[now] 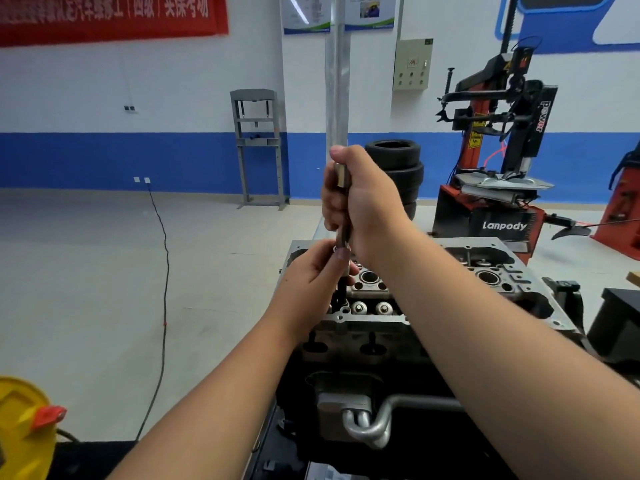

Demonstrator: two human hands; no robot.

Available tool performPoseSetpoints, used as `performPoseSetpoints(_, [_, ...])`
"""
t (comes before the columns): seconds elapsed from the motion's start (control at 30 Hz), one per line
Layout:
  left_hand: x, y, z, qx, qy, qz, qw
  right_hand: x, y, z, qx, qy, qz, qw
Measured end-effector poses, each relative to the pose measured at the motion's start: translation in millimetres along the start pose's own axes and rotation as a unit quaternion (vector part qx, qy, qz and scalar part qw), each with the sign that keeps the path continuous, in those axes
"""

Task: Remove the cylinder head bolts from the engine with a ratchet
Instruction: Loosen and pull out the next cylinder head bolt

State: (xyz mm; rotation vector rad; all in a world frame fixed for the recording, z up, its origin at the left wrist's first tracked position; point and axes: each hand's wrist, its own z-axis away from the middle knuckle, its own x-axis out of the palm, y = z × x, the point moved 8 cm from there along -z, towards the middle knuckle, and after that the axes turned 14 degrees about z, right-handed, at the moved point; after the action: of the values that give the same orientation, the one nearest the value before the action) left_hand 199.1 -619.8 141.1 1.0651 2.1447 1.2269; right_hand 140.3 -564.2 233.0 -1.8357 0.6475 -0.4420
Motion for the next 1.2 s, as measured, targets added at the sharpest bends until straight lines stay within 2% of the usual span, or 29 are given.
performPoseSetpoints(0.1, [0.2,4.7,1.3,0.002,0.003,-0.015,1.0,-9.5,-7.9,6.6,-0.062,0.138,0.029,0.988])
performPoseSetpoints(0.17, [-0.1,3.7,1.0,-0.001,0.004,-0.01,1.0,-10.2,-11.5,7.5,-0.077,0.151,0.038,0.985])
performPoseSetpoints(0.23, [-1.4,0.9,-0.1,-0.007,0.007,0.012,1.0,-5.7,-11.7,2.3,-0.057,0.086,0.031,0.994])
performPoseSetpoints(0.37, [1.0,-4.3,-1.5,-0.035,-0.012,0.049,0.998,6.1,-11.9,-8.8,0.024,-0.136,0.01,0.99])
performPoseSetpoints(0.43, [3.3,-4.5,-1.3,-0.037,-0.023,0.053,0.998,5.4,-12.9,-9.7,0.02,-0.158,0.011,0.987])
performPoseSetpoints(0.5, [2.3,-2.9,-1.5,-0.029,-0.014,0.053,0.998,3.4,-10.9,-9.5,-0.011,-0.111,0.016,0.994])
performPoseSetpoints(0.57, [0.4,-2.4,-2.1,-0.015,-0.002,0.048,0.999,0.0,-5.1,-4.3,-0.05,-0.028,0.041,0.998])
performPoseSetpoints(0.67, [-4.0,-2.9,-3.6,-0.007,0.025,0.058,0.998,-7.2,6.6,6.3,-0.091,0.069,0.088,0.99])
performPoseSetpoints(0.73, [-6.7,-3.5,-5.6,-0.001,0.042,0.062,0.997,-8.7,8.4,10.1,-0.115,0.074,0.083,0.987])
performPoseSetpoints(0.93, [-2.8,-8.1,-5.9,-0.024,0.007,0.081,0.996,-1.2,12.1,0.3,-0.09,-0.054,0.059,0.993])
performPoseSetpoints(1.0, [-1.3,-11.0,-6.8,-0.034,0.004,0.068,0.997,-7.9,15.5,-2.9,-0.097,-0.027,0.061,0.993])
performPoseSetpoints(1.07, [-0.9,-9.2,-7.7,-0.026,0.005,0.052,0.998,-14.5,16.3,-1.4,-0.146,0.012,0.147,0.978])
performPoseSetpoints(1.2, [-7.4,-8.5,-8.8,-0.011,0.033,0.03,0.999,-22.2,25.7,6.8,-0.249,0.071,0.333,0.907])
